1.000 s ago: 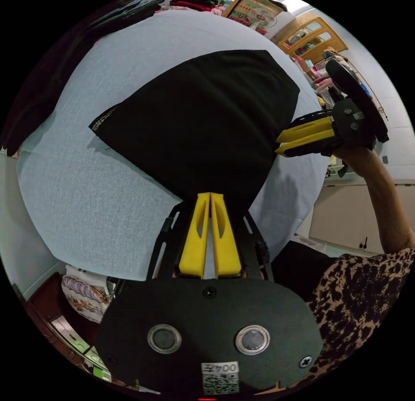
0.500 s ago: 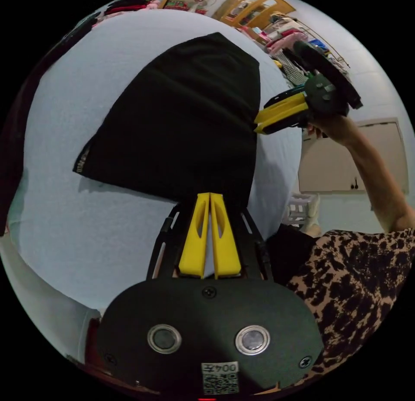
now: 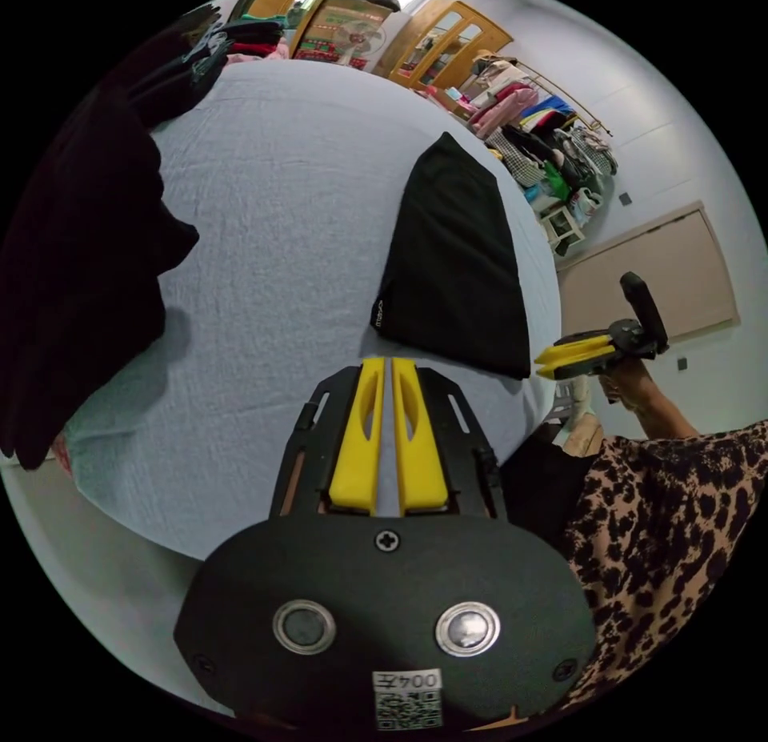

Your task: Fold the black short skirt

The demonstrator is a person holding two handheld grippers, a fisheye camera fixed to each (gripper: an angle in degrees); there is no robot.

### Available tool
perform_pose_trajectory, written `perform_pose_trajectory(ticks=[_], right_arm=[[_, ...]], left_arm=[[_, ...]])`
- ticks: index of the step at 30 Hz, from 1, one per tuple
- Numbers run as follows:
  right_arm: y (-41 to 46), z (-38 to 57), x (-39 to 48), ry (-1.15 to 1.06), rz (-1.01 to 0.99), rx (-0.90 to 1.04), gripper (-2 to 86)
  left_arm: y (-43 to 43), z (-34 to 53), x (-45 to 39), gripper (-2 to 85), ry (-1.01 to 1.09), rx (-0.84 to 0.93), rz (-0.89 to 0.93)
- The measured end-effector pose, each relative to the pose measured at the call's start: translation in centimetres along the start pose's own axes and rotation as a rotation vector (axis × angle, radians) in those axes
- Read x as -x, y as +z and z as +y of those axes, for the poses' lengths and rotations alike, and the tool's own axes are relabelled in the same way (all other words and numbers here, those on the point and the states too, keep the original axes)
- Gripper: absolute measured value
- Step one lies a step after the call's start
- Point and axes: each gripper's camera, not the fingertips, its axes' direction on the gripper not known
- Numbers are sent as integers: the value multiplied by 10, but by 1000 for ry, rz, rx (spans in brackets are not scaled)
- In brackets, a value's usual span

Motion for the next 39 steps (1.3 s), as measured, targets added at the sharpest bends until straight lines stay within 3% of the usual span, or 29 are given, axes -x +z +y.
perform_pose_trajectory(ticks=[5, 9, 13, 17, 20, 23, 30, 39], right_arm=[[23, 11, 13, 157, 147, -15, 80], [26, 18, 11, 165, 78, 19, 79], [-6, 43, 2, 189, -211, -178, 73], [-41, 42, 18, 102, -79, -378, 11], [-43, 19, 17, 54, -203, -440, -4], [-30, -8, 9, 62, -331, -436, -6], [-15, -39, 22, 69, -146, -407, -3], [4, -77, -12, 145, -281, -313, 71]], left_arm=[[-3, -9, 12, 52, 72, 24, 32], [-3, -12, 11, 66, 105, 39, 36], [-7, -9, 12, 71, 139, 51, 28], [-15, -9, 16, 74, 153, 37, 45], [-16, -11, 14, 75, 195, 44, 35], [-17, -12, 17, 73, 196, 37, 56], [-17, -9, 8, 32, 255, 38, 71], [-26, -1, -1, 14, 261, 5, 64]])
